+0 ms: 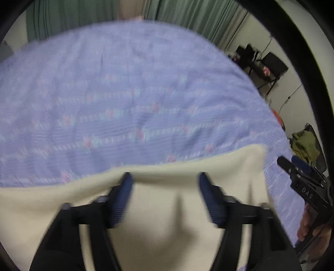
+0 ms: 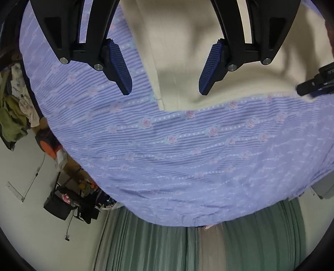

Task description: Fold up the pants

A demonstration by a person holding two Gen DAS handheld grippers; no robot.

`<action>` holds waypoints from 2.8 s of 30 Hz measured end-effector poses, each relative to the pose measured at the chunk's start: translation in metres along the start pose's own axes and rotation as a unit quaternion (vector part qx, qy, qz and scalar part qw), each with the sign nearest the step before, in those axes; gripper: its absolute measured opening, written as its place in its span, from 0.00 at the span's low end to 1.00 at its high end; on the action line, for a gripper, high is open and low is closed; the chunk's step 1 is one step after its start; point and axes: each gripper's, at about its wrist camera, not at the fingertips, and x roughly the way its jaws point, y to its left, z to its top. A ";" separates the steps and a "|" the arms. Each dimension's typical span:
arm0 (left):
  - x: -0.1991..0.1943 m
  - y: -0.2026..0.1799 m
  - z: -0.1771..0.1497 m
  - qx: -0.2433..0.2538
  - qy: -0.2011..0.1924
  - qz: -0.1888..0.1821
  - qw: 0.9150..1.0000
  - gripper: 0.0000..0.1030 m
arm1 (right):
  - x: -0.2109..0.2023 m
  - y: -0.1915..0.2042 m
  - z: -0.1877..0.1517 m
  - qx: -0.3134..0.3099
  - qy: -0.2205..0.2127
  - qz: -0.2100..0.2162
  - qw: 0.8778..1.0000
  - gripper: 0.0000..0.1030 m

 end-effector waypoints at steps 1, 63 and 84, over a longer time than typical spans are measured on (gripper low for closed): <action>-0.013 -0.007 0.000 0.013 -0.024 0.010 1.000 0.74 | -0.007 -0.002 -0.001 0.000 -0.005 0.000 1.000 0.64; -0.261 0.431 -0.343 -0.219 -0.006 0.173 0.960 0.86 | -0.161 0.466 -0.270 -0.117 0.082 0.309 0.940 0.58; -0.222 0.492 -0.316 -0.252 -0.011 0.192 0.948 0.86 | -0.107 0.510 -0.263 -0.148 0.119 0.325 0.926 0.55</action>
